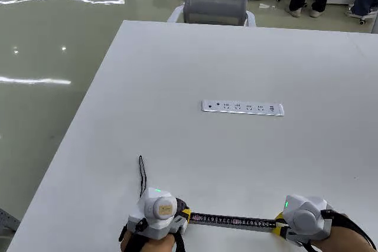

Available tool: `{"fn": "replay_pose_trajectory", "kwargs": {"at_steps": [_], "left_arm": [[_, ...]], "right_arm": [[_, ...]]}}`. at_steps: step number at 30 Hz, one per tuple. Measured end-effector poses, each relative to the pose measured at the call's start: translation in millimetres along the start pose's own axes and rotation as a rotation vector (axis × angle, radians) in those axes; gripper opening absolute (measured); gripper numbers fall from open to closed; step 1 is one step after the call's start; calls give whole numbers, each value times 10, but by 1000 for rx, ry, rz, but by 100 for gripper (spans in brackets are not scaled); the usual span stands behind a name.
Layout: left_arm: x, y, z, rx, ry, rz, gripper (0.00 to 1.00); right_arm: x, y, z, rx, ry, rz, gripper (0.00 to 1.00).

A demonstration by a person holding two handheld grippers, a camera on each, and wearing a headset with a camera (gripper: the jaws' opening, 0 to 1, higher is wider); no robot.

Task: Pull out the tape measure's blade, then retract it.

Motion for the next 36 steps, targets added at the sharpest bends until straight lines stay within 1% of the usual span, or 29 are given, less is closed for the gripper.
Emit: {"fn": "replay_pose_trajectory", "kwargs": {"at_steps": [9,27,36], "left_arm": [[-10,-4,5,-14,-3,3,52],[-12,-3,7,-14,-9,-1,53],[-14,-1,15,-13,-8,-6,53]], "right_arm": [[-63,106,71,11,6,-2,11],[-84,156,138,15,10,-10,11],[-115,231,152,18,14,-10,11]]}}
Point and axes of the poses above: the centre of the closed fingertips' face, and the gripper's own axes: x roughly backward along the fingers, z roughly to its left, y roughly out of its top, the point moved 6 cm from there along x, roughly backward along the fingers, and after that the axes turned 12 degrees about -x, right-handed, at the moved point
